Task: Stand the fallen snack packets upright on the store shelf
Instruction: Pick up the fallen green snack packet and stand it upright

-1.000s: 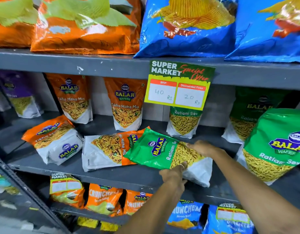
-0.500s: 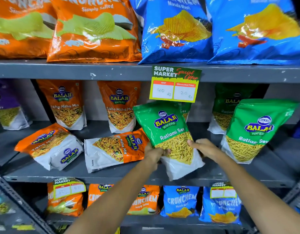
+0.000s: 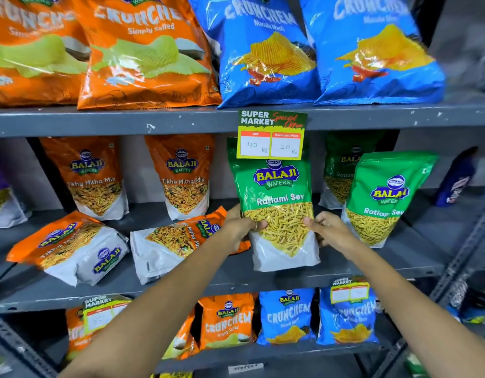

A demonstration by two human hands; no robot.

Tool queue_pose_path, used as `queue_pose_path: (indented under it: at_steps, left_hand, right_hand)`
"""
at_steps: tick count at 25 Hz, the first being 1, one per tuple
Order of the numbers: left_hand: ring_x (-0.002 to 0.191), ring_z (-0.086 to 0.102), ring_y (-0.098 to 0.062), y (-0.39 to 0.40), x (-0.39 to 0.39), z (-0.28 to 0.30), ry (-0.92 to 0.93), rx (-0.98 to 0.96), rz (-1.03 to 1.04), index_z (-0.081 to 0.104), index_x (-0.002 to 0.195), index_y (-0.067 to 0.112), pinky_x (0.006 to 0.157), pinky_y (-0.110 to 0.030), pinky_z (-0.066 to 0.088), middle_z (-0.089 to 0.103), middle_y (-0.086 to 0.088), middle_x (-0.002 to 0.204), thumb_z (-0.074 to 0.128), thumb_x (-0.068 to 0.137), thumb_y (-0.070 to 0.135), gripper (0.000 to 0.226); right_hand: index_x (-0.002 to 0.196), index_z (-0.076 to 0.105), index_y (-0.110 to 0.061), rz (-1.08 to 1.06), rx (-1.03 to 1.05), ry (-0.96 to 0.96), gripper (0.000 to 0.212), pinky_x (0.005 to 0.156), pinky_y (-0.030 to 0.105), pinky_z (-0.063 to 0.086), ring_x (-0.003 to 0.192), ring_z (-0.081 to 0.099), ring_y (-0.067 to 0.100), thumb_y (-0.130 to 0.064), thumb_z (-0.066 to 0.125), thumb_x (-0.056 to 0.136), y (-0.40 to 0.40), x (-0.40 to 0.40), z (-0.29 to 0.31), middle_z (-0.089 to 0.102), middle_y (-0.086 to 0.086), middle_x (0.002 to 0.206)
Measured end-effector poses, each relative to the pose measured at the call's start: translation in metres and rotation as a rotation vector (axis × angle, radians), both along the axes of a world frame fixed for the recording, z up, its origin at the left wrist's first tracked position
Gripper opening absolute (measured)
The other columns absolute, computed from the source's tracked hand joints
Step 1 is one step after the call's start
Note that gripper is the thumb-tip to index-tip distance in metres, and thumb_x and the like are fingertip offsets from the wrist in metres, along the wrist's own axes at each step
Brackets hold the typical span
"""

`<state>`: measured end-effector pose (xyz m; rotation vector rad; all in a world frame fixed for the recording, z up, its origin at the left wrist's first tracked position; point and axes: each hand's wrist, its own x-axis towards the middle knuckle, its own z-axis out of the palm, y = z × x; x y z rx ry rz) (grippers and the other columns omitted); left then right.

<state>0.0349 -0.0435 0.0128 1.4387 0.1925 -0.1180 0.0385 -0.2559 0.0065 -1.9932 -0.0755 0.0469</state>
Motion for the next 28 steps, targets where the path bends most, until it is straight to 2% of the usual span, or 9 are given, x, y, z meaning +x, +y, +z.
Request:
queue_pose_path:
  at_steps: [2, 4, 6, 8, 12, 18, 21, 25, 28]
  left_hand:
    - [0.069, 0.059, -0.012, -0.005, 0.005, -0.005, -0.002, 0.008, 0.022, 0.052, 0.093, 0.02, 0.038, -0.011, 0.049, 0.062, 0.003, 0.08, 0.054, 0.08, -0.02, 0.042]
    - [0.069, 0.059, -0.012, -0.011, 0.012, -0.011, 0.013, 0.021, 0.049, 0.051, 0.1, 0.017, 0.037, -0.011, 0.049, 0.061, 0.002, 0.082, 0.05, 0.08, -0.022, 0.044]
    - [0.075, 0.061, -0.017, -0.019, 0.021, -0.018, 0.023, 0.022, 0.076, 0.051, 0.107, 0.018, 0.041, -0.015, 0.052, 0.061, -0.003, 0.09, 0.045, 0.079, -0.025, 0.051]
    - [0.08, 0.06, -0.018, -0.026, 0.032, -0.023, 0.02, 0.048, 0.103, 0.053, 0.117, 0.014, 0.044, -0.017, 0.053, 0.06, -0.007, 0.1, 0.045, 0.079, -0.026, 0.056]
    - [0.095, 0.056, -0.02, -0.037, 0.054, -0.033, 0.006, 0.112, 0.137, 0.049, 0.128, 0.009, 0.055, -0.019, 0.054, 0.059, -0.009, 0.11, 0.049, 0.078, -0.026, 0.061]
    - [0.109, 0.052, -0.025, -0.048, 0.076, -0.048, -0.023, 0.123, 0.186, 0.044, 0.132, 0.003, 0.09, -0.039, 0.051, 0.058, -0.02, 0.128, 0.051, 0.074, -0.029, 0.066]
    - [0.117, 0.052, -0.028, -0.05, 0.08, -0.055, -0.018, 0.08, 0.205, 0.043, 0.133, 0.002, 0.096, -0.042, 0.049, 0.059, -0.02, 0.128, 0.052, 0.072, -0.03, 0.069]
    - [0.109, 0.054, -0.027, -0.041, 0.079, -0.06, -0.032, 0.058, 0.184, 0.043, 0.132, 0.002, 0.078, -0.037, 0.052, 0.06, -0.017, 0.116, 0.041, 0.07, -0.033, 0.071]
    - [0.099, 0.056, -0.022, -0.018, 0.082, -0.056, -0.061, 0.055, 0.205, 0.054, 0.118, 0.004, 0.054, -0.022, 0.053, 0.063, -0.003, 0.097, 0.035, 0.071, -0.029, 0.061]
  right_hand:
    - [0.094, 0.047, 0.007, 0.006, 0.035, 0.007, 0.034, 0.059, 0.037, 0.043, 0.078, 0.051, 0.028, -0.025, 0.057, 0.087, -0.002, 0.001, -0.003, 0.049, 0.019, 0.082]
    - [0.116, 0.044, 0.015, 0.018, 0.03, 0.029, 0.046, 0.079, 0.055, 0.048, 0.104, 0.055, 0.043, -0.021, 0.055, 0.089, -0.005, 0.009, -0.01, 0.054, 0.038, 0.109]
    - [0.12, 0.043, 0.013, 0.038, 0.023, 0.062, 0.044, 0.079, 0.054, 0.049, 0.117, 0.048, 0.047, -0.019, 0.051, 0.091, -0.007, 0.019, -0.019, 0.048, 0.039, 0.126]
    - [0.116, 0.047, 0.011, 0.041, 0.048, 0.078, 0.036, 0.071, 0.04, 0.047, 0.112, 0.054, 0.041, -0.016, 0.05, 0.092, -0.008, 0.033, -0.029, 0.054, 0.034, 0.121]
    - [0.11, 0.051, 0.004, 0.031, 0.044, 0.055, 0.024, 0.082, 0.039, 0.042, 0.096, 0.053, 0.026, -0.011, 0.051, 0.091, -0.012, 0.062, -0.046, 0.058, 0.015, 0.099]
    - [0.115, 0.048, 0.004, -0.037, 0.046, 0.011, 0.029, 0.099, 0.047, 0.043, 0.111, 0.055, 0.032, -0.008, 0.054, 0.089, -0.014, 0.086, -0.067, 0.06, 0.021, 0.118]
    - [0.114, 0.048, 0.003, -0.076, 0.044, -0.028, 0.028, 0.096, 0.05, 0.044, 0.111, 0.056, 0.035, -0.011, 0.053, 0.09, -0.014, 0.09, -0.077, 0.06, 0.023, 0.119]
    - [0.11, 0.05, 0.0, -0.229, 0.042, -0.1, 0.03, 0.087, 0.043, 0.047, 0.101, 0.059, 0.034, -0.015, 0.059, 0.086, -0.006, 0.076, -0.083, 0.064, 0.021, 0.108]
    - [0.103, 0.049, 0.0, -0.472, 0.025, -0.327, 0.028, 0.074, 0.036, 0.041, 0.089, 0.054, 0.032, -0.009, 0.062, 0.08, 0.01, 0.06, -0.076, 0.057, 0.015, 0.094]
